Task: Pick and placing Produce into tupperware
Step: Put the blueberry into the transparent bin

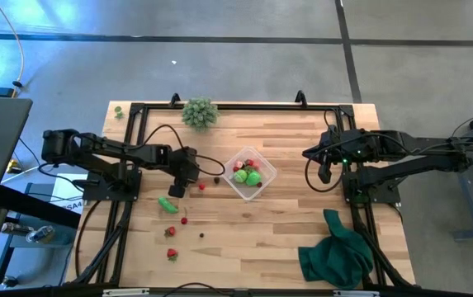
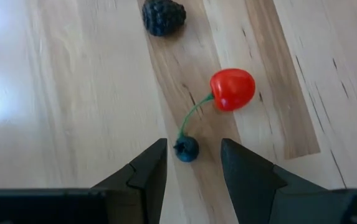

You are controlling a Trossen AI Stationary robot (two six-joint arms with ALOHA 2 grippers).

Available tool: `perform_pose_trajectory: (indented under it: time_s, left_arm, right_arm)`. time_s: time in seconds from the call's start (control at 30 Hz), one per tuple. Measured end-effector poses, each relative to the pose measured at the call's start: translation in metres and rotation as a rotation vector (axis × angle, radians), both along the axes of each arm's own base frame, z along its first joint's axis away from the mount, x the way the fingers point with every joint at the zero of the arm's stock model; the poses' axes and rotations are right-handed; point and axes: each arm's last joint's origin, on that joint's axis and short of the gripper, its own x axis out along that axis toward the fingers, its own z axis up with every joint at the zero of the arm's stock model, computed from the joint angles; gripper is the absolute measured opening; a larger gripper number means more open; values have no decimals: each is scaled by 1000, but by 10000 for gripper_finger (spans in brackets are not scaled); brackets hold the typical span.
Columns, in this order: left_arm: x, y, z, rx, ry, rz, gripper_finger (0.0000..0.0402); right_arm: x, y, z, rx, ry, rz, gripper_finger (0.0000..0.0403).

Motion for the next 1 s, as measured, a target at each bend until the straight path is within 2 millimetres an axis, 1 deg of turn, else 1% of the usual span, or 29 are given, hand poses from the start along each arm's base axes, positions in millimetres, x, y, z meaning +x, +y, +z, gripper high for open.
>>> perform_pose_trajectory:
  time_s: [0.33,0.5,0.77,1.0]
  left_arm:
    - [8,2,-14,-8,24,-15,140]
    - [10,3,-17,-9,23,-15,140]
    - [9,2,-18,-14,45,-12,140]
    - [6,1,-19,-53,64,30,140]
  right_arm:
    - [0,0,0,0,0,0,25]
    - [0,0,0,0,0,0,25]
    - [0,0,0,0,0,-1,25]
    - [0,0,0,0,0,0,25]
